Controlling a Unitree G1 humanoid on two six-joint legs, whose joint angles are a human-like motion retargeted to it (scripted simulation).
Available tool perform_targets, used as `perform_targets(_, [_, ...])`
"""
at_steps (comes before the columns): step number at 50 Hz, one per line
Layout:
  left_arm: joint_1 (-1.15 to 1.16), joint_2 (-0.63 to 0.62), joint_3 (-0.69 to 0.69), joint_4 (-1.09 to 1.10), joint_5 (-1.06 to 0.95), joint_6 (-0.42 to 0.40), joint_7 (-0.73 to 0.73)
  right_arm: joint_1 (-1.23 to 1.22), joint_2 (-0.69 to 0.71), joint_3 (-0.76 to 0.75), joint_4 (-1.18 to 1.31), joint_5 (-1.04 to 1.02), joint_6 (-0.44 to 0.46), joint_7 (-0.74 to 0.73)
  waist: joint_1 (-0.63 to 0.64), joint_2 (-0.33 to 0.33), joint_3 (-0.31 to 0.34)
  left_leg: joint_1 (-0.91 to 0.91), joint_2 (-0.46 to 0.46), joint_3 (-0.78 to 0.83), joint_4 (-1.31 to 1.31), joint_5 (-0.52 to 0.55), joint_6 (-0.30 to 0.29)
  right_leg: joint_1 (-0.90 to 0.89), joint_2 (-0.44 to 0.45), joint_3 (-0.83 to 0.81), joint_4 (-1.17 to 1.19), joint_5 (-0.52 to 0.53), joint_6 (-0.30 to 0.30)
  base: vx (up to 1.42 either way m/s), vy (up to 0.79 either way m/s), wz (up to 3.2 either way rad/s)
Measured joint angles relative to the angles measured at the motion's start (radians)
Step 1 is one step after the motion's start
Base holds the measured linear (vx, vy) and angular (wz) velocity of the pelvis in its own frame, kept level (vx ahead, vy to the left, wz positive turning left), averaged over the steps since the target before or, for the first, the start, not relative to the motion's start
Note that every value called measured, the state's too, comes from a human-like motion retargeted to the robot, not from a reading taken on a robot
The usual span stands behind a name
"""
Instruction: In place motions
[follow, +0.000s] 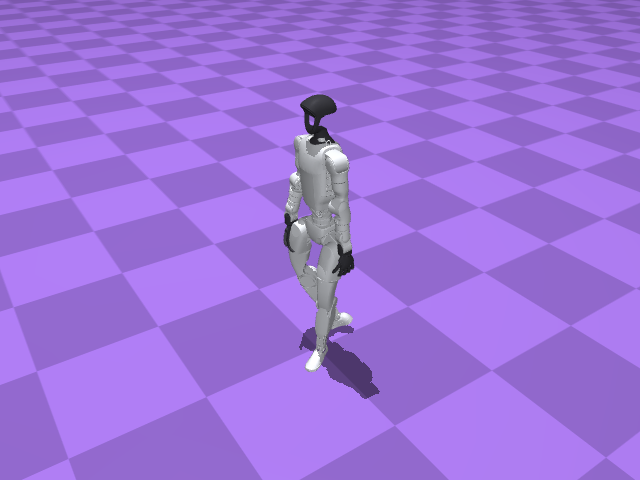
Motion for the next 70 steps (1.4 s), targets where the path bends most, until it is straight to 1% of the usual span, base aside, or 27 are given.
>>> perform_targets(2, [-0.016,0.011,-0.013,-0.016,0.01,-0.001,-0.015,0.002,0.003,0.014,0.011,-0.003,-0.001,-0.009,-0.02,0.01,0.011,-0.001,0.005,-0.011,-0.003,-0.002,0.004,-0.091,-0.016,0.131,0.119,-0.005,0.017,-0.13,0.11,0.3])
perform_targets(3, [-0.026,0.02,-0.017,-0.021,0.018,0.0,-0.025,0.001,0.007,0.018,0.02,-0.003,-0.001,-0.013,-0.029,0.004,0.013,-0.004,-0.003,-0.013,-0.006,-0.002,0.008,-0.154,-0.007,0.233,0.164,-0.016,0.038,-0.16,0.1,0.43])
perform_targets(5, [-0.046,0.039,-0.025,-0.027,0.035,0.005,-0.039,0.002,0.016,0.021,0.036,-0.001,-0.001,-0.018,-0.058,-0.003,0.022,-0.01,-0.011,-0.031,-0.007,0.0,0.014,-0.237,0.049,0.376,0.184,-0.037,0.077,-0.17,0.05,0.64])
perform_targets(7, [-0.063,0.055,-0.034,-0.031,0.044,0.008,-0.041,0.009,0.022,0.021,0.049,0.005,-0.003,-0.016,-0.079,-0.004,0.032,-0.012,-0.005,-0.04,-0.003,0.001,0.015,-0.262,0.075,0.395,0.15,-0.069,0.077,-0.12,0.06,0.73])
perform_targets(10, [-0.081,0.072,-0.042,-0.037,0.04,0.011,-0.041,0.018,0.026,0.018,0.066,0.007,-0.004,-0.013,-0.106,-0.013,0.039,-0.017,-0.011,-0.067,-0.002,0.003,0.018,-0.284,0.092,0.405,0.068,-0.11,0.089,-0.04,0.03,0.73])
perform_targets(13, [-0.085,0.077,-0.037,-0.051,0.037,0.012,-0.049,0.033,0.02,0.02,0.088,-0.005,0.0,-0.011,-0.132,-0.061,0.034,-0.001,-0.067,-0.084,-0.011,0.003,0.024,-0.309,0.154,0.585,-0.113,-0.117,0.171,0.05,0.03,0.83])
perform_targets(15, [-0.083,0.078,-0.031,-0.056,0.036,0.013,-0.055,0.037,0.014,0.022,0.105,-0.015,0.005,-0.006,-0.148,-0.1,0.036,0.022,-0.113,-0.1,-0.015,-0.001,0.026,-0.302,0.171,0.701,-0.234,-0.113,0.226,0.13,0.01,0.79])
perform_targets(17, [-0.077,0.079,-0.024,-0.053,0.034,0.013,-0.058,0.04,0.009,0.024,0.12,-0.028,0.009,-0.003,-0.158,-0.136,0.04,0.057,-0.154,-0.116,-0.018,-0.01,0.025,-0.272,0.168,0.749,-0.336,-0.028,0.207,0.21,-0.01,0.61])
perform_targets(18, [-0.072,0.079,-0.021,-0.049,0.035,0.014,-0.061,0.042,0.007,0.025,0.127,-0.035,0.01,-0.002,-0.155,-0.149,0.036,0.07,-0.167,-0.119,-0.018,-0.014,0.022,-0.253,0.18,0.777,-0.362,-0.036,0.191,0.28,-0.01,0.16])
perform_targets(19, [-0.067,0.08,-0.018,-0.039,0.043,0.017,-0.067,0.044,0.004,0.022,0.136,-0.043,0.014,0.003,-0.136,-0.158,0.025,0.076,-0.174,-0.112,-0.017,-0.019,0.018,-0.233,0.157,0.697,-0.378,-0.039,0.192,0.31,0.0,-0.24])
perform_targets(20, [-0.062,0.08,-0.015,-0.028,0.056,0.021,-0.075,0.045,0.001,0.016,0.145,-0.051,0.019,0.009,-0.109,-0.167,0.011,0.079,-0.179,-0.099,-0.015,-0.023,0.015,-0.213,0.119,0.562,-0.388,-0.039,0.203,0.3,0.02,-0.07])
perform_targets(22, [-0.05,0.063,-0.02,-0.007,0.072,0.034,-0.073,0.046,-0.003,-0.007,0.145,-0.064,0.03,0.014,-0.097,-0.159,0.003,0.081,-0.179,-0.124,-0.009,-0.024,0.012,-0.201,0.139,0.665,-0.421,-0.023,0.229,0.24,0.03,0.21])
perform_targets(23, [-0.048,0.055,-0.025,0.002,0.065,0.039,-0.064,0.045,-0.004,-0.014,0.14,-0.068,0.032,0.014,-0.081,-0.159,0.003,0.086,-0.178,-0.118,-0.009,-0.026,0.011,-0.192,0.137,0.651,-0.432,-0.017,0.232,0.17,0.01,-0.12])
perform_targets(25, [-0.032,0.041,-0.028,0.016,0.025,0.031,-0.042,0.036,-0.006,-0.015,0.117,-0.067,0.024,0.011,-0.062,-0.153,0.009,0.107,-0.172,-0.095,-0.014,-0.034,0.007,-0.166,0.131,0.572,-0.453,-0.009,0.242,0.16,0.02,-0.3])
perform_targets(27, [-0.017,0.033,-0.02,0.022,0.011,0.017,-0.052,0.028,-0.005,-0.001,0.097,-0.064,0.019,0.005,-0.084,-0.137,-0.001,0.11,-0.168,-0.098,-0.016,-0.041,0.002,-0.161,0.143,0.589,-0.465,-0.011,0.243,0.18,0.05,0.06])
perform_targets(30, [0.01,0.021,-0.004,0.031,0.065,0.026,-0.079,0.012,0.009,0.016,0.073,-0.042,0.016,-0.007,-0.112,-0.115,-0.026,0.102,-0.163,-0.105,-0.014,-0.046,-0.005,-0.169,0.153,0.599,-0.464,-0.018,0.232,0.17,0.04,0.08])
perform_targets(35, [0.009,0.031,-0.035,0.053,0.085,0.033,-0.059,-0.003,0.034,0.016,0.03,0.022,0.001,0.021,-0.108,-0.109,-0.02,0.108,-0.152,-0.105,-0.01,-0.049,-0.012,-0.163,0.155,0.587,-0.455,-0.028,0.223,0.07,0.01,0.08])
perform_targets(40, [0.001,0.042,-0.03,0.031,0.108,0.04,-0.094,-0.002,0.047,0.054,-0.001,-0.007,-0.012,0.028,-0.106,-0.102,-0.032,0.103,-0.148,-0.116,-0.012,-0.052,-0.017,-0.162,0.162,0.587,-0.462,-0.032,0.22,0.08,0.01,0.14])
perform_targets(47, [-0.028,0.047,-0.017,0.0,0.071,0.042,-0.105,0.004,0.038,0.087,0.019,-0.072,-0.009,0.036,-0.1,-0.1,-0.038,0.096,-0.141,-0.117,-0.014,-0.055,-0.025,-0.167,0.166,0.578,-0.46,-0.037,0.212,0.03,0.01,0.03])
perform_targets(60, [-0.043,0.041,-0.033,-0.019,0.071,0.039,-0.117,0.029,0.006,0.026,0.112,-0.047,0.011,0.014,-0.116,-0.09,-0.039,0.092,-0.129,-0.119,-0.012,-0.069,-0.035,-0.168,0.181,0.583,-0.466,-0.036,0.202,0.02,0.0,-0.01])
perform_targets(70, [-0.028,0.03,-0.038,0.007,0.088,0.043,-0.129,0.045,-0.006,0.006,0.129,-0.047,0.014,0.003,-0.121,-0.083,-0.038,0.092,-0.12,-0.114,-0.01,-0.079,-0.043,-0.168,0.19,0.592,-0.467,-0.036,0.194,0.02,-0.01,-0.01])
